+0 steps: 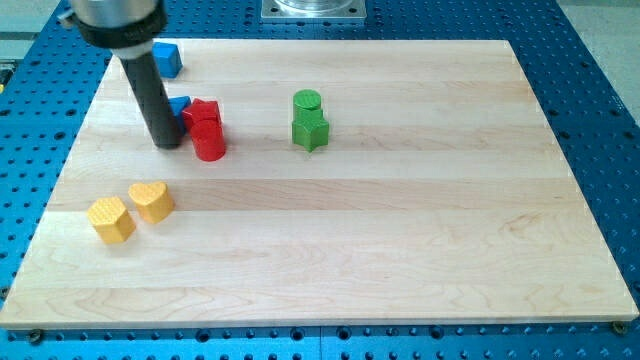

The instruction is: Slide the red circle into the green circle

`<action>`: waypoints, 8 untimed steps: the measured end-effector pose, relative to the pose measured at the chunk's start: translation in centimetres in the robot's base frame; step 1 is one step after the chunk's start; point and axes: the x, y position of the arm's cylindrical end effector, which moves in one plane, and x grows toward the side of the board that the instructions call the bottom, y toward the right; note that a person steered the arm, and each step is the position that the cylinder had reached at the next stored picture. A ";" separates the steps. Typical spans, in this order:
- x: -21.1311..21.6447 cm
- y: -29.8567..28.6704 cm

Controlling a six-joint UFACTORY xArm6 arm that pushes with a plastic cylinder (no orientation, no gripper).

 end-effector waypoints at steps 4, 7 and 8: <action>-5.0 10.8; -9.2 14.3; -5.1 13.0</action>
